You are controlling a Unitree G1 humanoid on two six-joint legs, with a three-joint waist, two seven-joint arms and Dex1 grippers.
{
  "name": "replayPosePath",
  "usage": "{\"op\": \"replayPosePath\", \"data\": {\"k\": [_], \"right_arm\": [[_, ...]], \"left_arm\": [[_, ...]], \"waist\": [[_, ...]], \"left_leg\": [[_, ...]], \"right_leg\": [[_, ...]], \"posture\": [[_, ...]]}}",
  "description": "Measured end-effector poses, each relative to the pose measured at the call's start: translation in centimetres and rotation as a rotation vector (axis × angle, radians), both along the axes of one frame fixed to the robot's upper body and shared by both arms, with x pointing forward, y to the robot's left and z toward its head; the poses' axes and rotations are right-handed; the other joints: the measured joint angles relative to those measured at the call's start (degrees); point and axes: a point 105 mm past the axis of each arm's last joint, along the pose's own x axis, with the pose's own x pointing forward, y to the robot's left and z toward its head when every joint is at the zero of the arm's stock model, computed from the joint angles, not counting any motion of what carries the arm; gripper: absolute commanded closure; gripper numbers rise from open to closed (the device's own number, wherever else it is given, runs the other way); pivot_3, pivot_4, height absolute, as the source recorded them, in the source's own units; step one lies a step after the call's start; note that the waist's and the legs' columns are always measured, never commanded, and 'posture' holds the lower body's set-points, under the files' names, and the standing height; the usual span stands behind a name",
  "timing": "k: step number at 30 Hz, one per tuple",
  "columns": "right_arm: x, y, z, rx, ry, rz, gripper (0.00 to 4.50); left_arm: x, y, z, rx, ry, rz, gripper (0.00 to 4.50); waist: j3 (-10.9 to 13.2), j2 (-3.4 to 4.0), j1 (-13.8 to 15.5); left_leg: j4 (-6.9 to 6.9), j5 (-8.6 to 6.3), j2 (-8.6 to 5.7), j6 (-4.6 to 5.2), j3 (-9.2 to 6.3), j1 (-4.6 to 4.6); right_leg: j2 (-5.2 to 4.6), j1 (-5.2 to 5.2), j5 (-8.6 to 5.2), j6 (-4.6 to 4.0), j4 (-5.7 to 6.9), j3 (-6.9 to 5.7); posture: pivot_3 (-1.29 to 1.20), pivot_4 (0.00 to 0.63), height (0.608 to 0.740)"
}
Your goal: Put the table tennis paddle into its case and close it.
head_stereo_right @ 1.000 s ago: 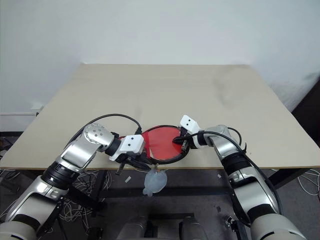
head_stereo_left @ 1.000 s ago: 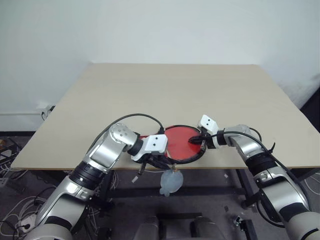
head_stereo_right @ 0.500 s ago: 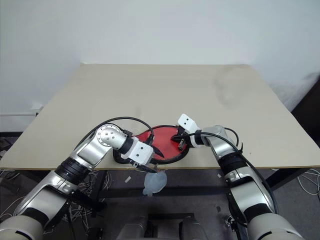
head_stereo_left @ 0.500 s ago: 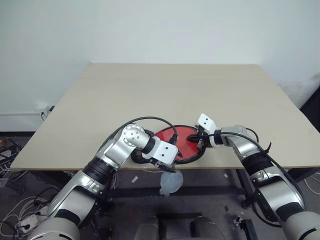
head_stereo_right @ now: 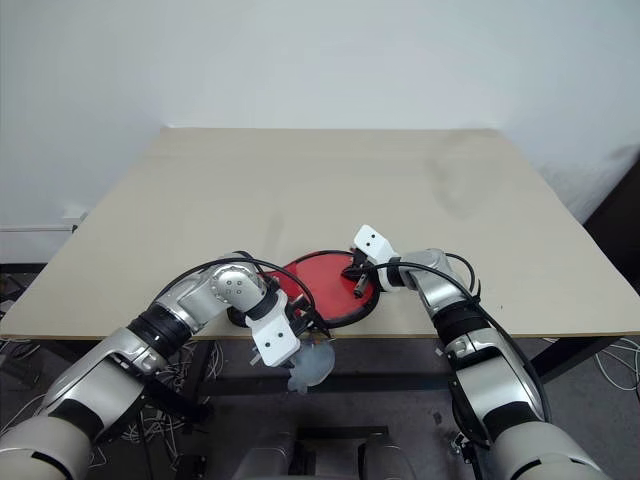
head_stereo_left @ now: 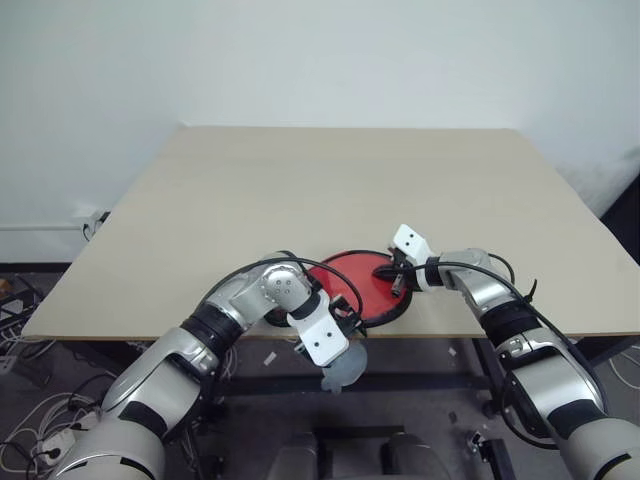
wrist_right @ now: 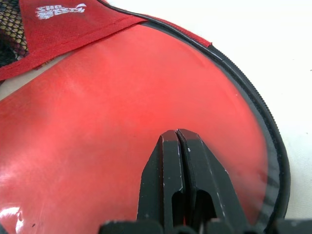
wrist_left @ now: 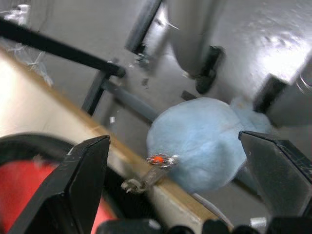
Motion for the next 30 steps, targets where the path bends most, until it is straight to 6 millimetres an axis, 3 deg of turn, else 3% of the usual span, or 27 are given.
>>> {"op": "replayPosePath", "data": {"k": [10,26,30], "right_arm": [[0.2,0.2,0.0,0.015,0.0,-0.024,4.5],[0.1,0.4,-0.3,0.036,-0.002,-0.067,4.5],[-0.1,0.3,-0.4,0.04,-0.004,-0.072,4.5]], "left_arm": [[-0.3,-1.9,-1.9,0.071,-0.098,-0.27,0.08],[-0.2,-1.7,-3.8,0.221,-0.184,-0.455,0.08],[0.0,-1.8,-3.9,0.213,-0.208,-0.459,0.73]], "waist": [[0.0,0.0,-0.01],[0.0,0.0,0.1],[-0.01,0.0,0.15]], "left_leg": [[0.0,0.0,-0.02,0.01,0.0,-0.01],[0.22,0.0,-0.06,0.03,0.02,0.0],[0.25,0.0,-0.07,0.03,0.01,0.02]], "right_leg": [[0.0,-0.02,0.0,0.0,0.01,0.04],[0.0,-0.1,-0.01,0.02,0.41,0.12],[-0.01,-0.08,-0.02,0.02,0.44,0.13]], "posture": [[0.0,0.0,0.74],[0.0,0.0,0.74],[0.0,0.0,0.74]]}}
